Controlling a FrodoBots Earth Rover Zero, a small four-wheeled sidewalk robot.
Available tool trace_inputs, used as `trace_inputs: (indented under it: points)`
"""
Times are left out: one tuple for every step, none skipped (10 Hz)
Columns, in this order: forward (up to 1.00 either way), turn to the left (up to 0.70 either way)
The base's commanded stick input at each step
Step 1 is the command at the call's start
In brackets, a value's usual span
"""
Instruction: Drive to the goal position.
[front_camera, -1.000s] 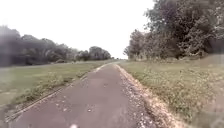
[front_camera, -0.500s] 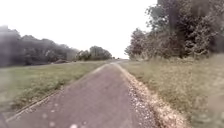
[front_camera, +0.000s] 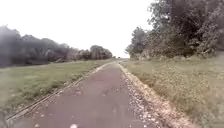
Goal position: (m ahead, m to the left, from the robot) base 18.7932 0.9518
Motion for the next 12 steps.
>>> trace_inputs:
  points:
    - [0.70,0.02]
    - [0.70,0.02]
    - [0.70,0.02]
    - [0.70,0.02]
    - [0.70,0.02]
    - [0.70,0.02]
    - [0.70,0.02]
    - [0.70,0.02]
    - [0.70,0.02]
    - [0.70,0.01]
    - [0.70,0.00]
    - [0.70,-0.35]
